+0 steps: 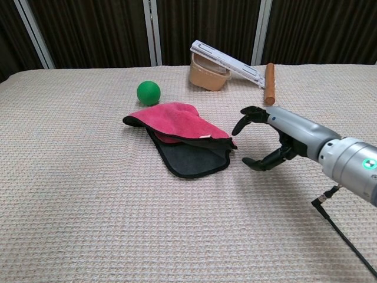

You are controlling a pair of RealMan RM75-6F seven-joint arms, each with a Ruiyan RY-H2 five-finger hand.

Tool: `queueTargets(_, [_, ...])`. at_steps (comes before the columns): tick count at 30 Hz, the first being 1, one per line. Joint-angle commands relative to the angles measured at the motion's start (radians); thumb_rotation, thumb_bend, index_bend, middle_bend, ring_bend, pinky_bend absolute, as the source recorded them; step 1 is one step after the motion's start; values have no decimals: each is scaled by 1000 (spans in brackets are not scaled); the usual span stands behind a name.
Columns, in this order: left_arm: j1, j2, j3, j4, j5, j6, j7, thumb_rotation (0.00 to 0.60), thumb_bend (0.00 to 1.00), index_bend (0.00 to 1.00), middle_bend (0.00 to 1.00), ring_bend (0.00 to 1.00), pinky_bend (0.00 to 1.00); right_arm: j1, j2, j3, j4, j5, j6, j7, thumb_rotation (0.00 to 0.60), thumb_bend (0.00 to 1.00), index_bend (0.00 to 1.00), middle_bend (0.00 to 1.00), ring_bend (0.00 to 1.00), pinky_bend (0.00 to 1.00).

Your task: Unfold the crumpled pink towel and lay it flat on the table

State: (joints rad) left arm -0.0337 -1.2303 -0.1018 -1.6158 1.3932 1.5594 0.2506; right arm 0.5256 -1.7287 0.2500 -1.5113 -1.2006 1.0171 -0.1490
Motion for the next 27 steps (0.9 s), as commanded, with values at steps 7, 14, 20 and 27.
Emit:
queueTargets(7, [-1, -3, -3, 7, -2, 3, -6, 600, 48, 99, 4, 0, 34, 49, -82, 44, 47, 49, 5, -15, 600, 354, 392, 61, 0, 0])
queueTargets(14, [0, -5, 0, 11, -1, 3, -8, 600, 48, 100, 4, 0, 34, 65, -113, 57, 67, 78, 19, -31, 600, 355, 436, 67, 0, 0])
queueTargets(20, [-1, -7, 2, 12, 4, 5, -9, 600, 48, 101, 4, 0, 33, 75, -132, 56, 88, 98, 26, -52, 600, 355, 499, 96, 0, 0])
queueTargets(27, [0, -9, 6, 13, 9, 6, -9, 600, 48, 102, 4, 0, 33, 81, -156, 62, 114, 106, 44, -47, 600, 355, 589, 159, 0, 0])
